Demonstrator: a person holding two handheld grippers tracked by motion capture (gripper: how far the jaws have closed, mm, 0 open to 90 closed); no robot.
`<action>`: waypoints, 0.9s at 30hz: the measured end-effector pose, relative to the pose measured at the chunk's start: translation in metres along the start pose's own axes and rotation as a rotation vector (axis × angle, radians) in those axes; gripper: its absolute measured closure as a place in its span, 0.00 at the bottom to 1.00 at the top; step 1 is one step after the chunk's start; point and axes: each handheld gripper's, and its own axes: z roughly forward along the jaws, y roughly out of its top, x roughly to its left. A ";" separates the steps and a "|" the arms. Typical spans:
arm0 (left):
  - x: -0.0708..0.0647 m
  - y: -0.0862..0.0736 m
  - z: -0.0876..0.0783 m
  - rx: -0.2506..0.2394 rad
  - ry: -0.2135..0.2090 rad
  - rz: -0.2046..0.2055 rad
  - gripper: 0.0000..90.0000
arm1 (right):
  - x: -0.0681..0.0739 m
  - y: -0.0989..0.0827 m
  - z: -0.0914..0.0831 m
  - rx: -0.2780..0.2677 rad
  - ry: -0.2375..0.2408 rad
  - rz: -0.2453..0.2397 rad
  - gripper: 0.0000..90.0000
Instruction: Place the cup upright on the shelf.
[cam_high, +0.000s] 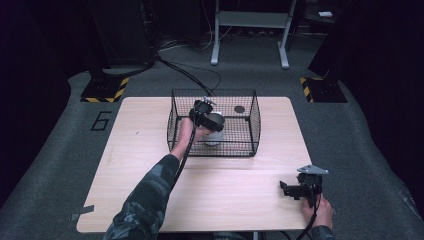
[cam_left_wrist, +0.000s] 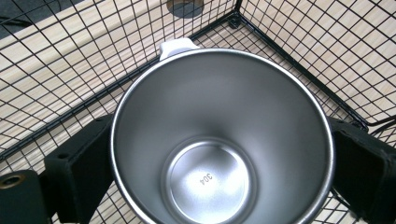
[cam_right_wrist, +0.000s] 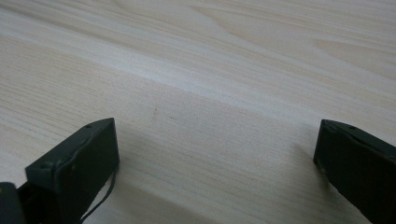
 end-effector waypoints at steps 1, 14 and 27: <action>0.000 0.000 0.000 0.000 0.000 0.000 0.07 | 0.000 0.000 0.000 0.000 0.000 0.000 0.00; -0.002 -0.003 -0.003 0.022 0.001 0.021 0.06 | 0.000 0.000 0.000 0.001 0.000 0.000 0.00; -0.003 -0.004 -0.016 -0.017 -0.014 0.029 0.03 | 0.000 0.000 0.000 0.001 0.000 0.001 0.00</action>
